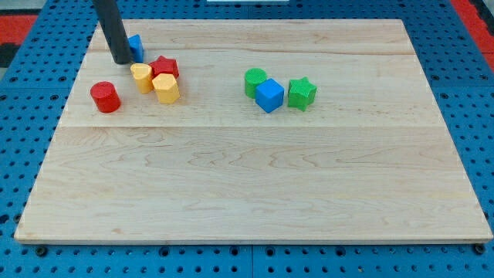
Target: Place the blue triangle above the green circle
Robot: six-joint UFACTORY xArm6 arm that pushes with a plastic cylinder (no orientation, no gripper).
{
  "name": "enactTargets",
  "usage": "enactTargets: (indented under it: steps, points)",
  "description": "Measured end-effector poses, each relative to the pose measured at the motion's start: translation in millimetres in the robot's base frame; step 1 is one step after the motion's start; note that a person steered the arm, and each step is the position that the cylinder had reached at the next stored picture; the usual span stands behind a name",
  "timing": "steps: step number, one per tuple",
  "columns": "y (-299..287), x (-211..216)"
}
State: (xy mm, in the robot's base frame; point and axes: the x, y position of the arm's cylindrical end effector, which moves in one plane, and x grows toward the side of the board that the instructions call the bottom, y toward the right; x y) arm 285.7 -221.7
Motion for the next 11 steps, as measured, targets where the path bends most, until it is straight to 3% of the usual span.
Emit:
enactTargets:
  steps: [1,2,4,6,8,10,11]
  points:
    - [-43.3,-8.7]
    - [-7.4,-21.7]
    - [119.1,-9.9]
    - [111.4,-40.5]
    - [191.2,-1.2]
    - [222.0,-23.0]
    - [257.6,1.4]
